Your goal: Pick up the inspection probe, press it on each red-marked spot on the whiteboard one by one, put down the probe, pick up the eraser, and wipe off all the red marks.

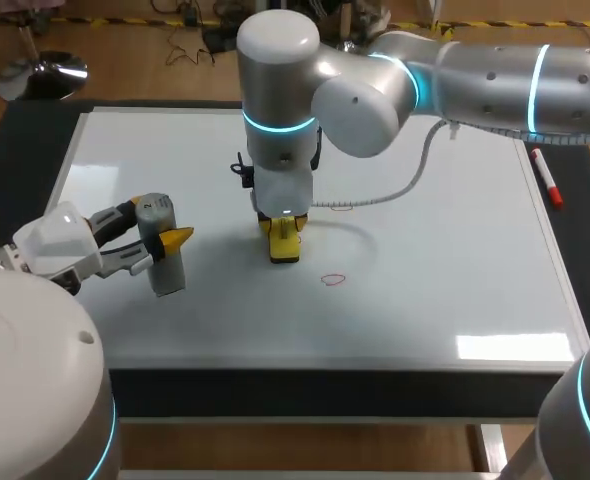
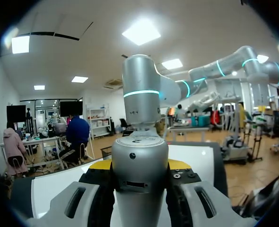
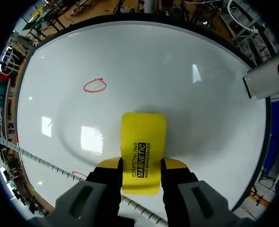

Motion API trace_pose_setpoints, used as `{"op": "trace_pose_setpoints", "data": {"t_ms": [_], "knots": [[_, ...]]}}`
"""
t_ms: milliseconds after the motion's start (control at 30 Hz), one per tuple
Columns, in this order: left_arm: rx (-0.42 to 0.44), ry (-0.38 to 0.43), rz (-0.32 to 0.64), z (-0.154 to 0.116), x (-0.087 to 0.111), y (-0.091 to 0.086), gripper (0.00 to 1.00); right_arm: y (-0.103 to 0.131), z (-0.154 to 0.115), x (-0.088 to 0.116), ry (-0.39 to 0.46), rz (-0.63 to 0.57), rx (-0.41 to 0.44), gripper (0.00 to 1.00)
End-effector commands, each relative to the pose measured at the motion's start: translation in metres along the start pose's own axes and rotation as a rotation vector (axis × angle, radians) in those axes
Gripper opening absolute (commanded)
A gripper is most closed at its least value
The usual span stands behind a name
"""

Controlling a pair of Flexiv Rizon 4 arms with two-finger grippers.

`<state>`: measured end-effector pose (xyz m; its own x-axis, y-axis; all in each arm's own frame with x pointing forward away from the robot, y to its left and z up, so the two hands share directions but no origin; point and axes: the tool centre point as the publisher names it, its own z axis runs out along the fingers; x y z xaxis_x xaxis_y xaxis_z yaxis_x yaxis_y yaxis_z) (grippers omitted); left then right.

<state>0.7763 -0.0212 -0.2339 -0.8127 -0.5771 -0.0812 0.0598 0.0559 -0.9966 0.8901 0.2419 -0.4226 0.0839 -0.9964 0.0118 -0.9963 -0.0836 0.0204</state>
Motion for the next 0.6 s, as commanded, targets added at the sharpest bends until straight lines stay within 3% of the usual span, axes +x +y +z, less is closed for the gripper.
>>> {"op": "trace_pose_setpoints", "data": {"t_ms": [33, 600], "knots": [[0.001, -0.004, 0.001, 0.001, 0.0, 0.0, 0.0, -0.004, 0.0, 0.007, 0.011, 0.011, -0.001, 0.0], [0.001, -0.004, 0.001, 0.001, 0.0, 0.0, 0.0, -0.006, 0.003, 0.054, 0.041, 0.083, -0.006, 0.0]]}}
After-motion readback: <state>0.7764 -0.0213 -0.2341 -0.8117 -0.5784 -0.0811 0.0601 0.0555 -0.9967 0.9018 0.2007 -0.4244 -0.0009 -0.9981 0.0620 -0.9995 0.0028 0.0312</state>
